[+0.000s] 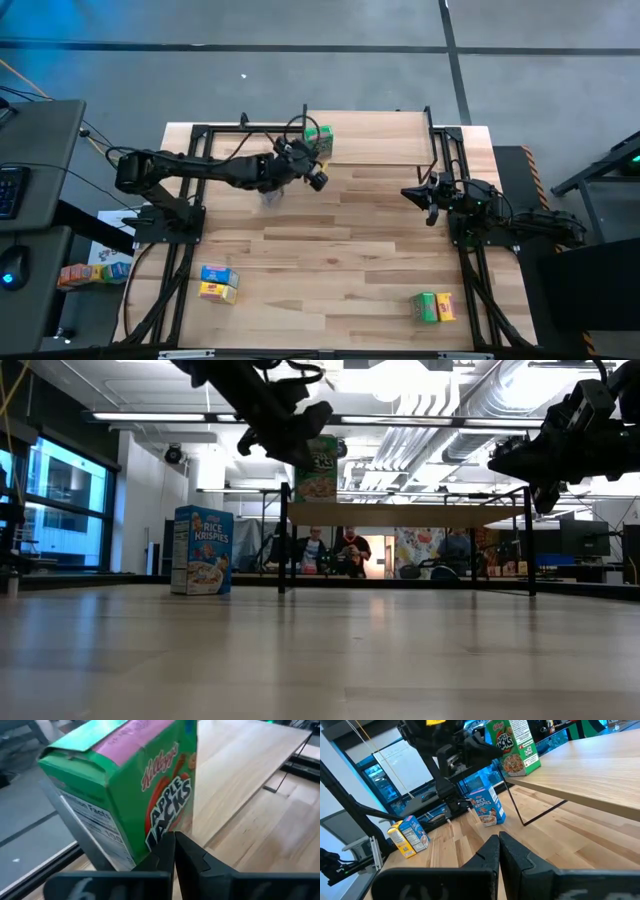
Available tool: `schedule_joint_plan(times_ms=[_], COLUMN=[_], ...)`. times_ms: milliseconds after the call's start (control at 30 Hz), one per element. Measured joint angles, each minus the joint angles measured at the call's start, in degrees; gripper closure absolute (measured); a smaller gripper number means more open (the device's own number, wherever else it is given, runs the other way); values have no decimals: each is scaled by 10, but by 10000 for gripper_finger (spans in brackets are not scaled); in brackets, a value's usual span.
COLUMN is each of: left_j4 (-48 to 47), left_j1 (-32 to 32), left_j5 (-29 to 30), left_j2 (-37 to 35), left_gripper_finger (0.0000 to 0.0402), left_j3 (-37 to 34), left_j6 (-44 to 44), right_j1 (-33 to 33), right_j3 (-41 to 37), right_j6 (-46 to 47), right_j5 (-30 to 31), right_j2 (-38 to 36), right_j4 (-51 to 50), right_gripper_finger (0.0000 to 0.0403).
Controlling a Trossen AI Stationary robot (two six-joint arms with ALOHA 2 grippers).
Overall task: Stack cereal on shelf
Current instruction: Put the top green cereal box on the shelf
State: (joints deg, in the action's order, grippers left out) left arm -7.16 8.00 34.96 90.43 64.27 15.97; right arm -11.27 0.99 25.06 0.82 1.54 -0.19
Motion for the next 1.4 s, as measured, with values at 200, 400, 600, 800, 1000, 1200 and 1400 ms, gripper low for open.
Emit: schedule_joint_plan(times_ms=[200, 400, 600, 800, 1000, 1200, 1400], left_j4=[-11, -13, -8, -17, -39, -57, -55], left_j1=[19, 29, 37, 50, 57, 57, 73], left_j5=[-32, -32, -35, -29, -59, -68, -123], left_j2=[12, 34, 35, 32, 33, 33, 33], left_gripper_finger=[401, 401, 401, 401, 401, 401, 401], left_j3=[0, 0, 0, 8, 37, 53, 53], left_j6=[0, 0, 4, -1, -14, -95, -153], right_j1=[0, 0, 0, 0, 0, 0, 0], right_j3=[0, 0, 0, 0, 0, 0, 0], right_j6=[0, 0, 0, 0, 0, 0, 0], right_j5=[0, 0, 0, 0, 0, 0, 0], right_j2=[0, 0, 0, 0, 0, 0, 0], right_j4=[0, 0, 0, 0, 0, 0, 0], right_gripper_finger=[402, 402, 402, 402, 402, 402, 402])
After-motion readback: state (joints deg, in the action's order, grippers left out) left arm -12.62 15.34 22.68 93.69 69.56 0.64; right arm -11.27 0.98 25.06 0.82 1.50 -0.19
